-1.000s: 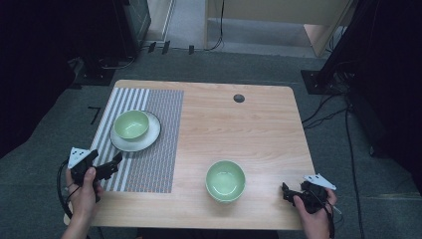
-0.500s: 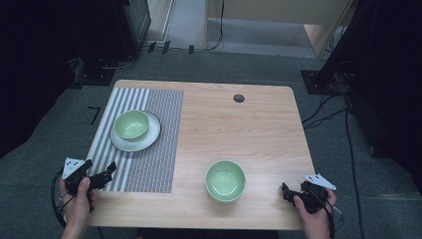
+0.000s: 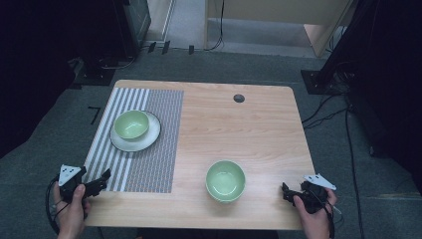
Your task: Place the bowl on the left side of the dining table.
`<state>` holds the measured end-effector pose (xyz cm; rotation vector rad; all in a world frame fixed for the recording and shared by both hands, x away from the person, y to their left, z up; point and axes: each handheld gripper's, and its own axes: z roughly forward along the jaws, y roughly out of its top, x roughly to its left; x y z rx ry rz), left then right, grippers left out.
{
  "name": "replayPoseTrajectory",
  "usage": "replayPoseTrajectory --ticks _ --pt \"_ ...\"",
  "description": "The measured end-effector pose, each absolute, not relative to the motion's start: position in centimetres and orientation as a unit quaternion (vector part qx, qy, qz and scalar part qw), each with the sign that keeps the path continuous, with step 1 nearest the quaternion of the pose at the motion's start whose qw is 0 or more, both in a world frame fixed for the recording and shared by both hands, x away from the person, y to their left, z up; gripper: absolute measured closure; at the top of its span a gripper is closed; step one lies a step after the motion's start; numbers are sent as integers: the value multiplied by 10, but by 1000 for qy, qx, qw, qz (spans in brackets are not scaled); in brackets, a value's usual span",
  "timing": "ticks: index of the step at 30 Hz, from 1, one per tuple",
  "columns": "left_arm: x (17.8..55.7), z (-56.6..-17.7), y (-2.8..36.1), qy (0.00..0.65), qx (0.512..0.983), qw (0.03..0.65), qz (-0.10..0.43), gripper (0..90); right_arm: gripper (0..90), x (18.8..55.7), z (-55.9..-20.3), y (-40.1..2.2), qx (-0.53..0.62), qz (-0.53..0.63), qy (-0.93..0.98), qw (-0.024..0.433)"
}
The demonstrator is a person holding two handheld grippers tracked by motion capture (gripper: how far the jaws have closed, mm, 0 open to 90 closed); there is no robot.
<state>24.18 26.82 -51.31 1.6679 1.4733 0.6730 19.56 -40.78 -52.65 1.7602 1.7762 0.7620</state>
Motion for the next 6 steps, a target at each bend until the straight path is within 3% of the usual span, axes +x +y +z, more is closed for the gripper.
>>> replayPoseTrajectory --ticks 6 --pt "246 -515 261 574 685 366 257 78 0 196 -527 -408 650 282 656 261"
